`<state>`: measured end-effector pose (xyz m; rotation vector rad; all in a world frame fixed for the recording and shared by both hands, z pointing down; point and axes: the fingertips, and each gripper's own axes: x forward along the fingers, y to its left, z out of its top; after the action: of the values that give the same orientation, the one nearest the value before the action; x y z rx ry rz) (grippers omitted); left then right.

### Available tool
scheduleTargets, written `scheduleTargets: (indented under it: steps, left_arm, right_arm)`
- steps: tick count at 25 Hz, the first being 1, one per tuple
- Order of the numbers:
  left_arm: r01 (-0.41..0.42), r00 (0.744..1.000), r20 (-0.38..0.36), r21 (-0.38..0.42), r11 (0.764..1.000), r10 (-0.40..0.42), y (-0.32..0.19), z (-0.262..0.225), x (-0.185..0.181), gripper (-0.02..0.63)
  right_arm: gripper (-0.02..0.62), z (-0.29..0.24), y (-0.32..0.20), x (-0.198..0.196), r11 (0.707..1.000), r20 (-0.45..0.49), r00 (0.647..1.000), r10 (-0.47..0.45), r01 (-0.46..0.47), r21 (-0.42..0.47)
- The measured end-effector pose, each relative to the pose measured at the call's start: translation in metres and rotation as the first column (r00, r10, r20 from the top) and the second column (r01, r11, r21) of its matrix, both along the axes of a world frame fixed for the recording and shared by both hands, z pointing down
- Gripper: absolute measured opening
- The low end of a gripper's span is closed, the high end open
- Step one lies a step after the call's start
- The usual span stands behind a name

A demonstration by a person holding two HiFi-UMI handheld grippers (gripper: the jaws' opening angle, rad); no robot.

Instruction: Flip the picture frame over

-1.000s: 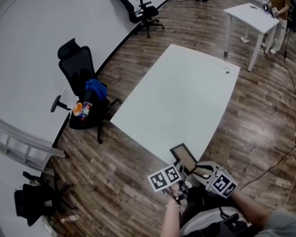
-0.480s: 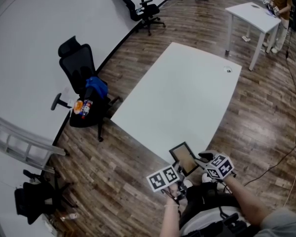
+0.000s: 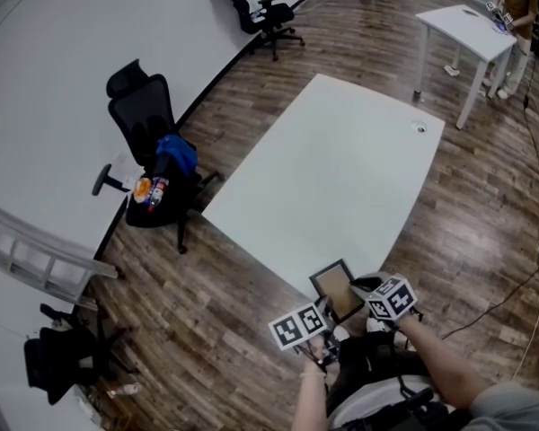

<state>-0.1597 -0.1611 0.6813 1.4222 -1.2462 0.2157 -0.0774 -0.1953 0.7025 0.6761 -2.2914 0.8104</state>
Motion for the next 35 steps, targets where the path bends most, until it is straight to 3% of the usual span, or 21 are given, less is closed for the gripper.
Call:
scheduleTargets:
  steps: [5,15,28,35]
  left_arm:
    - [0.019,1.0,-0.006,-0.013,1.0,-0.019,0.0,0.008,-0.007,0.069]
    - [0.008,0.999,0.047,-0.029,1.0,-0.006,0.001,0.028,-0.009,0.069]
    - [-0.033,0.983,0.179,0.01,0.999,0.031,-0.002,0.043,-0.015,0.071]
    - [-0.094,0.95,0.297,-0.002,0.996,0.09,-0.005,0.044,-0.015,0.071]
  right_arm:
    - [0.06,0.001,-0.002,-0.003,1.0,-0.007,1.0,0.007,-0.007,-0.014]
    - [0.058,0.003,-0.003,-0.001,0.997,-0.074,0.997,0.037,-0.032,0.064]
    - [0.061,0.001,-0.004,-0.005,0.995,-0.122,0.991,0.064,-0.054,0.086]
    - [0.063,0.002,-0.006,-0.007,0.992,-0.175,0.983,0.064,-0.043,0.12]
